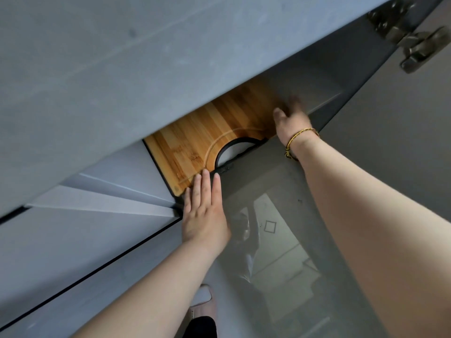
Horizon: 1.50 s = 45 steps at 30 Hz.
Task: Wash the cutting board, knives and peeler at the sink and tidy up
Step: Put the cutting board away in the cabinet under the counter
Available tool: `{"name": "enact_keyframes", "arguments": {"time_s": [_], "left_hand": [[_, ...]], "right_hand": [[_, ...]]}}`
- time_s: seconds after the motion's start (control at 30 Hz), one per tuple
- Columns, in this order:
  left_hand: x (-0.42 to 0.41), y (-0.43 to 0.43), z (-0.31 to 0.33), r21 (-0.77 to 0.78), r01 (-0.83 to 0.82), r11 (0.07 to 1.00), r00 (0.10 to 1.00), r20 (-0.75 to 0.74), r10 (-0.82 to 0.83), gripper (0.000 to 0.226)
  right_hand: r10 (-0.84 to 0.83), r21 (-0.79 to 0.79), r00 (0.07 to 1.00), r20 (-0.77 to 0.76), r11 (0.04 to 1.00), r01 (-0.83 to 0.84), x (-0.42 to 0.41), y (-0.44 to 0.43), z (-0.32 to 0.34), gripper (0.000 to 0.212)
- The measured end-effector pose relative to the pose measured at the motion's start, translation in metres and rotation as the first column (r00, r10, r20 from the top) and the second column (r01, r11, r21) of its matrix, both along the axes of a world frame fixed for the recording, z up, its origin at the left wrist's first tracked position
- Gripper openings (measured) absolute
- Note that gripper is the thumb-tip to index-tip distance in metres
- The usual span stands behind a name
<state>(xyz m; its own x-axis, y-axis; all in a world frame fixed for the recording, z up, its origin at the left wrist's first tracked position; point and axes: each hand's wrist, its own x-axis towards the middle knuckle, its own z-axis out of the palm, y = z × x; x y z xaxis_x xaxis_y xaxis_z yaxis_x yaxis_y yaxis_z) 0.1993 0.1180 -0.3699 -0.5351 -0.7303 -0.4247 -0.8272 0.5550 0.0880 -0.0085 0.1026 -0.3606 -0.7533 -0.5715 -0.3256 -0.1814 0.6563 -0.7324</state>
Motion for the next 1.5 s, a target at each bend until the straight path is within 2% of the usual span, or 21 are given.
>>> {"name": "enact_keyframes", "arguments": {"time_s": [0.07,0.13,0.33,0.6,0.87,1.0,1.07,1.1,1.17,1.2,1.23,1.3,1.37,1.43,1.5], "left_hand": [[0.000,-0.002,0.002,0.016,0.017,1.000,0.999,0.030,-0.017,0.083],[0.000,-0.002,0.003,0.017,0.014,1.000,0.999,0.036,-0.015,0.084],[0.001,-0.003,0.003,-0.008,-0.018,1.000,0.998,0.064,0.019,0.085],[-0.005,-0.014,-0.002,-0.038,-0.005,0.999,0.998,0.067,0.008,0.084],[-0.003,-0.021,0.000,-0.042,0.036,0.998,0.994,0.102,-0.032,0.092],[-0.004,-0.027,0.016,-0.030,0.071,0.997,0.993,0.101,-0.068,0.088],[-0.005,-0.020,0.032,-0.040,0.075,0.996,0.996,0.060,-0.072,0.083],[-0.003,-0.011,0.040,-0.054,0.094,0.994,0.996,0.019,-0.093,0.081],[0.003,0.018,0.055,-0.142,0.190,0.972,0.964,-0.159,-0.211,0.085],[0.007,0.036,0.065,-0.138,0.226,0.964,0.934,-0.250,-0.254,0.088],[0.011,0.052,0.079,-0.153,0.270,0.951,0.881,-0.359,-0.308,0.086],[0.016,0.076,0.114,-0.209,0.302,0.930,0.774,-0.515,-0.367,0.064],[0.017,0.085,0.156,-0.309,0.262,0.914,0.649,-0.645,-0.405,0.050],[0.013,0.081,0.198,-0.403,0.191,0.895,0.548,-0.712,-0.438,0.041],[0.010,0.073,0.231,-0.483,0.150,0.863,0.561,-0.677,-0.476,0.040]], "right_hand": [[0.123,0.115,0.992,0.005,0.986,-0.123,-0.003,-0.003,-0.001,0.049],[0.164,0.149,0.986,-0.020,0.976,-0.160,0.001,-0.002,-0.001,0.051],[0.131,0.072,0.990,0.049,0.988,-0.134,0.005,0.001,0.002,0.050],[0.166,0.062,0.985,0.040,0.984,-0.169,0.004,-0.011,-0.003,0.053],[0.227,0.154,0.973,-0.042,0.964,-0.218,0.003,-0.008,0.000,0.057],[0.314,0.204,0.944,-0.103,0.935,-0.289,0.030,0.031,0.016,0.061],[0.338,0.195,0.934,-0.117,0.930,-0.312,0.043,0.066,0.031,0.062],[0.295,0.153,0.948,-0.120,0.949,-0.276,0.045,0.083,0.042,0.062],[0.074,0.029,0.995,-0.068,0.997,-0.072,0.045,0.114,0.074,0.059],[-0.057,-0.031,0.998,-0.038,0.998,0.056,0.041,0.130,0.093,0.057],[-0.164,-0.082,0.986,-0.016,0.983,0.162,0.038,0.147,0.114,0.055],[-0.273,-0.162,0.962,-0.030,0.951,0.265,0.034,0.185,0.151,0.053],[-0.314,-0.234,0.940,-0.137,0.932,0.277,0.037,0.225,0.186,0.051],[-0.335,-0.234,0.897,-0.288,0.933,0.273,0.039,0.260,0.215,0.057],[-0.301,-0.126,0.846,-0.440,0.953,0.274,0.037,0.291,0.234,0.055]]}}
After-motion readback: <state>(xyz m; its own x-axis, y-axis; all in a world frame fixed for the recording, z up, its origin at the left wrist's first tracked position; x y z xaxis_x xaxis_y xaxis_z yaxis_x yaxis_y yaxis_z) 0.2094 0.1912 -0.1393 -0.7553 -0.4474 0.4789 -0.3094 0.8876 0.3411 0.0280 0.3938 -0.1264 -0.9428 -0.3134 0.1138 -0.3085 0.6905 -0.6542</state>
